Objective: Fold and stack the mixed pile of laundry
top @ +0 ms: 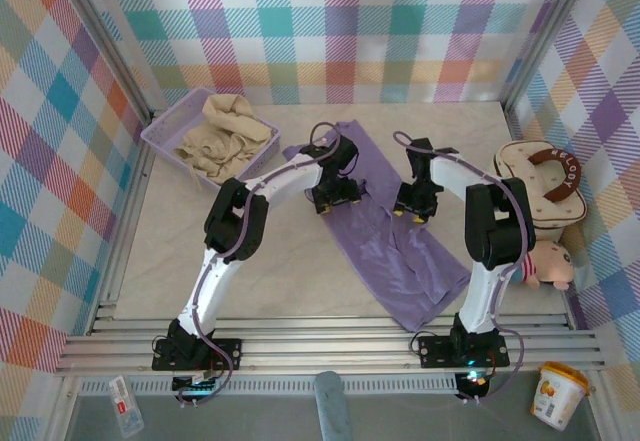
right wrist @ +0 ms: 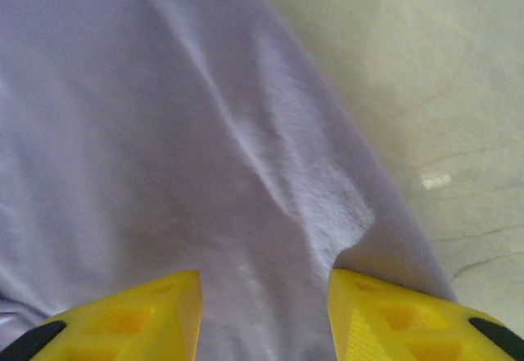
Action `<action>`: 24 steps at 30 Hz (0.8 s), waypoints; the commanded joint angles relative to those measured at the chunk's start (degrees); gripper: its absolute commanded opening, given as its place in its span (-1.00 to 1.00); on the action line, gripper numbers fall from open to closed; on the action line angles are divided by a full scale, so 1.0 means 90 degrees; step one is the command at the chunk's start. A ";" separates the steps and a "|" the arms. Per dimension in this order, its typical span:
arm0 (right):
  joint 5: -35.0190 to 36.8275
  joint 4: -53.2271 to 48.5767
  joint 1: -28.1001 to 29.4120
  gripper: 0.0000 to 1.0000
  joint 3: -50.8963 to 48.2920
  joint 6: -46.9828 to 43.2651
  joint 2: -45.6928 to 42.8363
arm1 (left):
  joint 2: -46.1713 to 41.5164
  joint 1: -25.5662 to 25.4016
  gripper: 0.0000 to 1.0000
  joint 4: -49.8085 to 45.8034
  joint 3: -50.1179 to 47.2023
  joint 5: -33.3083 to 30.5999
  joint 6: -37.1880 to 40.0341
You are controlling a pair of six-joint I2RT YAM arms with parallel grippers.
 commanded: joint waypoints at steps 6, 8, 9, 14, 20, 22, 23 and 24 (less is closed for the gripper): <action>-0.1521 0.0715 -0.0026 -0.06 -0.1008 0.0407 -0.0085 | 0.2026 0.0443 0.50 -0.0613 0.2649 -0.0411 0.0500; -0.1989 0.1006 -0.0014 -0.03 -0.1138 0.0635 -0.0122 | 0.2570 0.0570 0.49 -0.0820 0.3714 -0.0314 0.0740; -0.2120 0.1077 -0.0021 -0.01 -0.1122 0.0773 -0.0124 | 0.2821 0.0660 0.49 -0.0881 0.4227 -0.0254 0.0790; -0.1971 0.0665 -0.0025 0.14 -0.0465 0.0752 -0.0215 | 0.2977 0.1239 0.56 -0.0459 0.4740 0.0567 0.0417; -0.1438 0.0287 -0.0067 0.18 0.0040 0.0494 -0.0590 | 0.1863 0.1388 0.72 -0.0879 0.4311 0.0925 0.0955; -0.1266 0.0313 -0.0100 0.15 0.0146 0.0483 -0.0552 | 0.1324 0.1334 0.73 -0.0911 0.3683 0.1017 0.1115; -0.1246 0.0342 -0.0111 0.12 0.0244 0.0462 -0.0474 | 0.1024 0.1295 0.73 -0.0912 0.3267 0.1031 0.1180; -0.1280 0.0369 -0.0111 0.09 0.0392 0.0428 -0.0337 | 0.0745 0.1252 0.72 -0.0898 0.2816 0.1037 0.1224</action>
